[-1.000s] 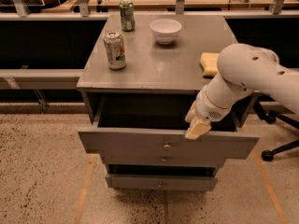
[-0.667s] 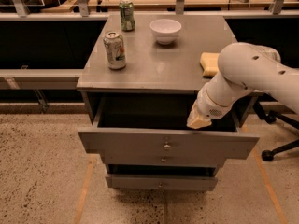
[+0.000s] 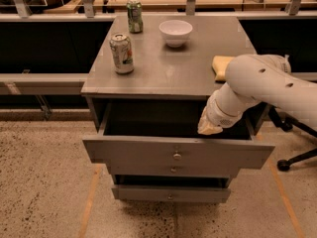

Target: Open top drawer

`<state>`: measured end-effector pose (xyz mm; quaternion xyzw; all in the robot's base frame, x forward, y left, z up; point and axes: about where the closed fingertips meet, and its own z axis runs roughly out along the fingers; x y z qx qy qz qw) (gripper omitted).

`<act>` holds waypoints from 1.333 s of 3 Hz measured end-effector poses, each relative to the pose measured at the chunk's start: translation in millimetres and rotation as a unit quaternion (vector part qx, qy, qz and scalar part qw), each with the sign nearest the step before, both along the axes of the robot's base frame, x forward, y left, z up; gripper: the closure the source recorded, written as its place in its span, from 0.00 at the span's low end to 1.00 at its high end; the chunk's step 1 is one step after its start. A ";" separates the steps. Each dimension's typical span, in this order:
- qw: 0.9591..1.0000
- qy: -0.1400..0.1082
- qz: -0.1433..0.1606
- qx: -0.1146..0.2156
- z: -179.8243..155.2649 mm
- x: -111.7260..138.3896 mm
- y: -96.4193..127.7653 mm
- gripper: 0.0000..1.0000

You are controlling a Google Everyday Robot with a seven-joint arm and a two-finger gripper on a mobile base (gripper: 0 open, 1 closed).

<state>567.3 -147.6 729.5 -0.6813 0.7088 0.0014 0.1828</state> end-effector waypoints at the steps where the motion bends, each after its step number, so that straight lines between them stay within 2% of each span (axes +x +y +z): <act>1: 0.999 -0.023 0.028 -0.017 -12.0 10.1 5.3 1.00; 3: 0.996 -0.049 0.057 -0.042 -36.3 27.0 16.3 1.00; 4: 0.996 -0.046 0.056 -0.045 -57.3 30.3 18.5 1.00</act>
Offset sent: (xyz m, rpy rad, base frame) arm 0.0334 0.0171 -0.0347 -0.0945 -0.1186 0.1392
